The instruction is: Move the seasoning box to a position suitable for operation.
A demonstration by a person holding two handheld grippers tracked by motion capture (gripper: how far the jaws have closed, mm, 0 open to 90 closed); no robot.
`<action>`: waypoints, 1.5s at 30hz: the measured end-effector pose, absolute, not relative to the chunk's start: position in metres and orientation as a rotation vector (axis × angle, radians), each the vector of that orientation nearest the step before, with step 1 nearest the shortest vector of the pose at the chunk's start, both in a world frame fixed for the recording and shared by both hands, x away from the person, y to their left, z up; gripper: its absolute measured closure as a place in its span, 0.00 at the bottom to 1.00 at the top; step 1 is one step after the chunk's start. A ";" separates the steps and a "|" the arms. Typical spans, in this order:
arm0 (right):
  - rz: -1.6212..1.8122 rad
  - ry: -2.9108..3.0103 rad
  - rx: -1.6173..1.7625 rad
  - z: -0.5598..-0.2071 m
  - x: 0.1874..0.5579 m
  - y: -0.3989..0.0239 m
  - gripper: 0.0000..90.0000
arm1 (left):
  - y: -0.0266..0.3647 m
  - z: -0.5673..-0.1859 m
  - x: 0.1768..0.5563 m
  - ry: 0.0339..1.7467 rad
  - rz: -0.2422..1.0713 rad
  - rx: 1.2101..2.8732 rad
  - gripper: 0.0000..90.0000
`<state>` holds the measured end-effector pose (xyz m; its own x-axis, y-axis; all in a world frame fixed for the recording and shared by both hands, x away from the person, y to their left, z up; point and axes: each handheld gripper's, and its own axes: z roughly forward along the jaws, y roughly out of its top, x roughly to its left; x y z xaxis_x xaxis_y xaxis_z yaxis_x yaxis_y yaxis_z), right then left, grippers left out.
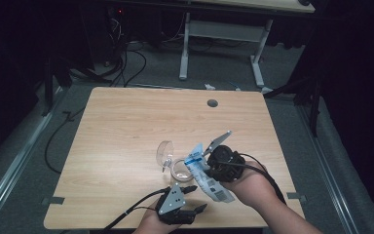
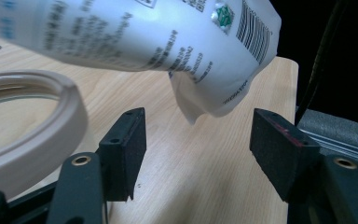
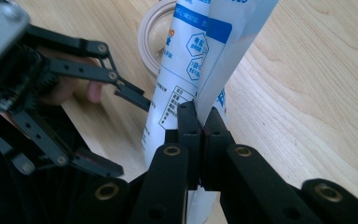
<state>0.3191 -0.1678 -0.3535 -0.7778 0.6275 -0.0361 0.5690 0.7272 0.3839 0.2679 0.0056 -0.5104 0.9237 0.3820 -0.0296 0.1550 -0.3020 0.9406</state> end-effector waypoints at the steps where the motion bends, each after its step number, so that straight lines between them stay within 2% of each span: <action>1: 0.532 2.767 0.963 -0.354 0.319 -0.167 0.99 | 0.003 -0.511 0.268 0.393 0.236 1.883 0.40; 8: 0.538 2.775 0.951 -0.354 0.319 -0.162 0.99 | -0.012 -0.515 0.271 0.402 0.258 1.890 0.36; 22: 0.566 2.775 0.972 -0.355 0.319 -0.162 0.99 | -0.028 -0.518 0.271 0.387 0.293 1.923 0.35; 33: 0.570 2.781 0.982 -0.359 0.320 -0.165 0.99 | -0.031 -0.518 0.264 0.384 0.356 1.926 0.51; 45: 0.571 2.783 0.968 -0.358 0.321 -0.163 0.99 | -0.032 -0.507 0.254 0.374 0.391 1.932 0.55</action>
